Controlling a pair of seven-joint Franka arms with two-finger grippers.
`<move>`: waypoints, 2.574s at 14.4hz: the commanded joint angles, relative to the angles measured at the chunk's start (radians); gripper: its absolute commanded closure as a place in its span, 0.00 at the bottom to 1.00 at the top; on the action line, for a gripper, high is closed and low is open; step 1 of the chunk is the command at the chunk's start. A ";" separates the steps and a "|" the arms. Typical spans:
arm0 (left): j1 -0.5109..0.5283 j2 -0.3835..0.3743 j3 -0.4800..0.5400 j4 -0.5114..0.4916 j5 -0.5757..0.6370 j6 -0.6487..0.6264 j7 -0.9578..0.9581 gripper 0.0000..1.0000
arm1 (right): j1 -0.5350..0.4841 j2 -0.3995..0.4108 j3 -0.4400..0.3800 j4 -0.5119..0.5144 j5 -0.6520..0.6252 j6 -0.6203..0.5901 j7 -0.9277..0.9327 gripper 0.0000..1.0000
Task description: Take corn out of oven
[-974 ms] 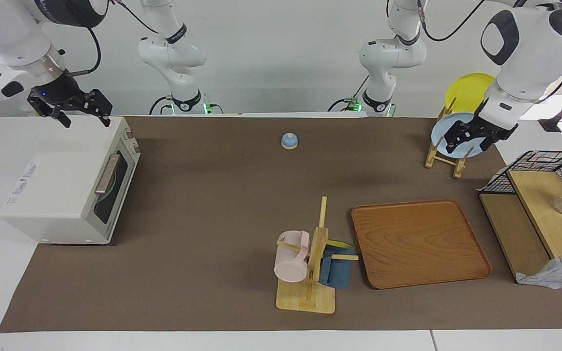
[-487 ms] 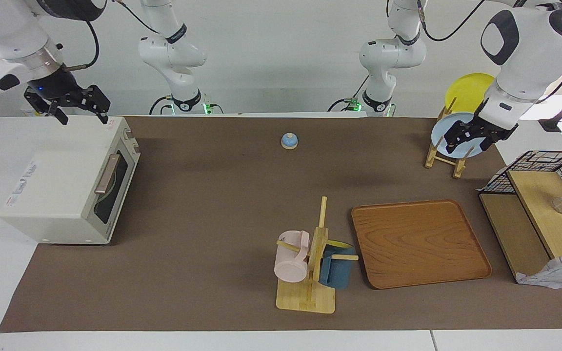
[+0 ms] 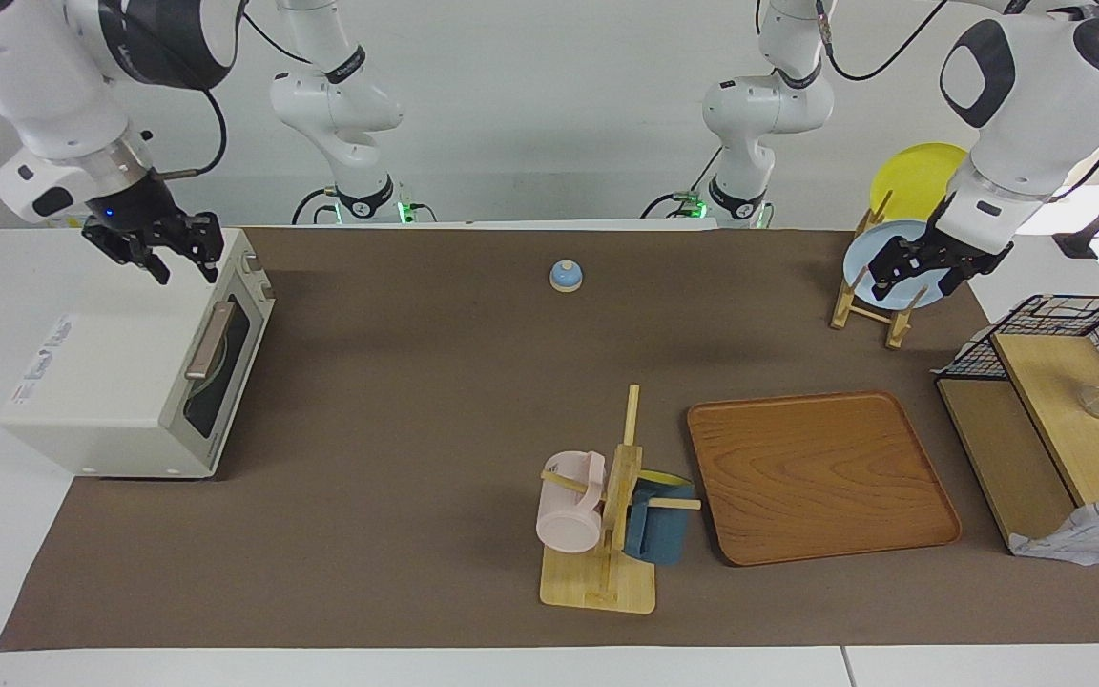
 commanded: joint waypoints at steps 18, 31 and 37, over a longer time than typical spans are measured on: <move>0.005 -0.007 -0.002 -0.001 0.002 0.005 0.014 0.00 | 0.183 0.285 0.003 -0.196 -0.076 0.464 0.274 1.00; 0.005 -0.007 -0.002 -0.001 0.002 0.007 0.014 0.00 | 0.122 0.177 0.019 -0.210 -0.025 0.274 0.301 0.39; 0.005 -0.007 -0.002 -0.001 0.002 0.005 0.014 0.00 | 0.105 0.154 0.017 -0.287 -0.051 0.320 0.239 0.73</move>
